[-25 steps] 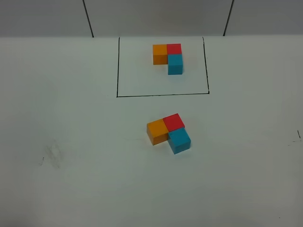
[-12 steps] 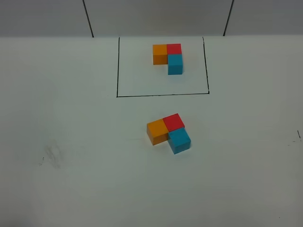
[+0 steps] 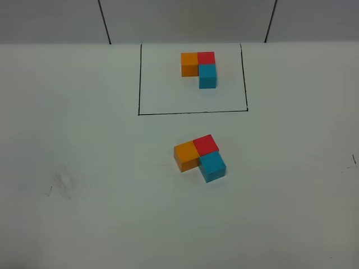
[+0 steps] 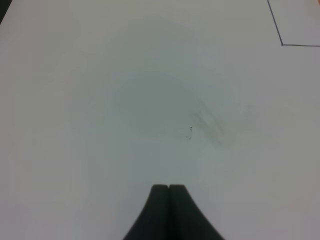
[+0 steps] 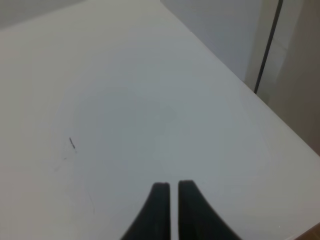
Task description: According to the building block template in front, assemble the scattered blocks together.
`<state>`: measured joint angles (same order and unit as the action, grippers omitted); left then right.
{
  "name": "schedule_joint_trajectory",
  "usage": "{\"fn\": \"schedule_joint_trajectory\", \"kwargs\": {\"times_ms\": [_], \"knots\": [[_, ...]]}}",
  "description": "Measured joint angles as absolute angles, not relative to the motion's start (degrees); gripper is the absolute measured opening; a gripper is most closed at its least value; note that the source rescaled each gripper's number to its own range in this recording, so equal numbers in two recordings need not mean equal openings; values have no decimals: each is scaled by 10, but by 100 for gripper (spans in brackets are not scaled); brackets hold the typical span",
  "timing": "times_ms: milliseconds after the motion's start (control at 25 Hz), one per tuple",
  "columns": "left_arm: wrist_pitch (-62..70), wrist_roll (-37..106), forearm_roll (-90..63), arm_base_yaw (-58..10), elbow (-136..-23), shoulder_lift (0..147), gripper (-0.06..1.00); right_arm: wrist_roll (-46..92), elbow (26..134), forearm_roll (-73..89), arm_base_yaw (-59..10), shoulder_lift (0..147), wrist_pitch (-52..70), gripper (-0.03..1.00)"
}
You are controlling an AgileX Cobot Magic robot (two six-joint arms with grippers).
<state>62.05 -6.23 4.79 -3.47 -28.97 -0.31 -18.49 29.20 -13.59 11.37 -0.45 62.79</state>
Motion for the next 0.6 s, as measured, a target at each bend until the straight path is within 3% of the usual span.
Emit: {"fn": "schedule_joint_trajectory", "kwargs": {"times_ms": [600], "knots": [[620,-62,48,-35,-290,-3,0,-185,292,-136,114,-4,628,0]]}}
